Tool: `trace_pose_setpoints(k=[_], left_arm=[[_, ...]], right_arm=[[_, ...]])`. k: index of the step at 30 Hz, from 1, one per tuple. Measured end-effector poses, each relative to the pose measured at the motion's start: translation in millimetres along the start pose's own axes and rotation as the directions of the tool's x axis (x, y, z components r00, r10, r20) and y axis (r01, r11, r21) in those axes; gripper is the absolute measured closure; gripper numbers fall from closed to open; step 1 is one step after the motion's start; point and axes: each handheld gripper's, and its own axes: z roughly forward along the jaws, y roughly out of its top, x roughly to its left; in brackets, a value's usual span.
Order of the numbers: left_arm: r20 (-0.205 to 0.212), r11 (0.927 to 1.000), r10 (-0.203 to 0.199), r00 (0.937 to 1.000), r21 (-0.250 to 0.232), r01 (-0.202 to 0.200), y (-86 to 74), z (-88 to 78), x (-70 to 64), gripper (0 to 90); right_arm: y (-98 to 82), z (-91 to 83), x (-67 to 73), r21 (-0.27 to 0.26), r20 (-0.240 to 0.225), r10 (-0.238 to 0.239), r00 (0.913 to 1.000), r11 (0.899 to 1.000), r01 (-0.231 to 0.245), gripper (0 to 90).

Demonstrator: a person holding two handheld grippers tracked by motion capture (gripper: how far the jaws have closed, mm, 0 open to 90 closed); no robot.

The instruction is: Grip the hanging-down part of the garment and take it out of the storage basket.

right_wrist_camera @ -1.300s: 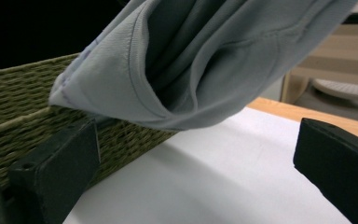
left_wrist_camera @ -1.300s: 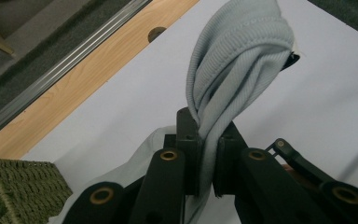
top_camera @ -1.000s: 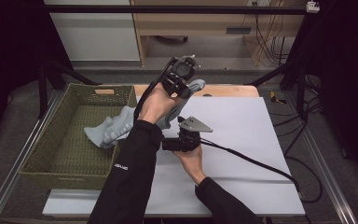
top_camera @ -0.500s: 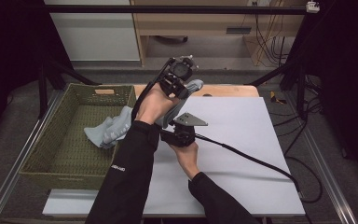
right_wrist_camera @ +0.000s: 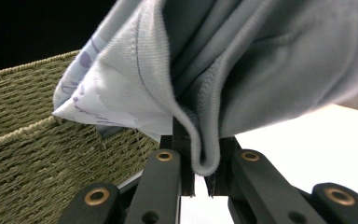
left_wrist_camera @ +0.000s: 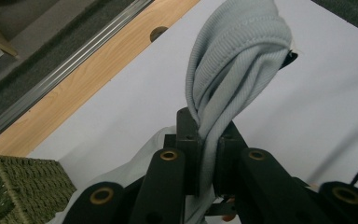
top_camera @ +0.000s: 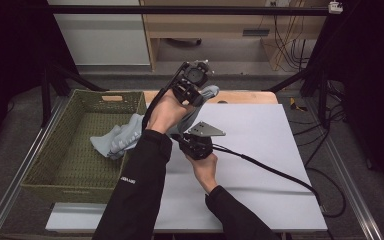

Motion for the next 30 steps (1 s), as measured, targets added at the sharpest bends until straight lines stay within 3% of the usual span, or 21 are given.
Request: trace_pose_setpoints(k=[3,6,9,15,22,25,30], left_arm=[[-0.005,1.0000,0.006,1.0000,0.001,-0.006,1.1,-1.2,-0.5,82.6],[-0.007,0.9999,0.013,0.9999,-0.001,-0.013,2.4,-2.6,-2.8,82.6],[-0.008,0.9998,0.015,0.9998,-0.010,-0.015,3.0,-4.5,-3.8,82.6],[-0.016,0.9999,0.013,0.9998,-0.008,-0.013,4.7,-6.5,-5.3,82.6],[-0.020,0.9998,0.017,0.9996,-0.007,-0.017,5.7,-6.9,-7.3,82.7],[-0.019,0.9998,0.015,0.9997,-0.016,-0.015,5.3,-8.2,-7.2,82.7],[-0.014,0.9998,0.011,0.9998,-0.019,-0.011,5.2,-8.5,-8.6,82.6]], right_arm=[[0.6,-8.1,-0.6,-0.019,-0.001,-0.022,0.9998,1.000,0.022,85.0],[1.8,-17.9,1.6,0.000,0.001,-0.015,0.9999,1.000,0.015,85.2],[2.9,-28.5,0.7,-0.010,0.003,-0.040,0.9992,0.999,0.040,85.3],[6.9,-53.7,-7.4,-0.027,0.011,-0.053,0.9985,0.998,0.053,85.5],[9.9,-82.5,-10.4,-0.047,0.012,-0.109,0.9940,0.993,0.109,85.5],[13.1,-96.2,-13.4,-0.068,0.014,-0.093,0.9956,0.993,0.094,85.5],[15.9,-117.6,-19.8,-0.078,0.028,-0.121,0.9922,0.989,0.123,85.5]])
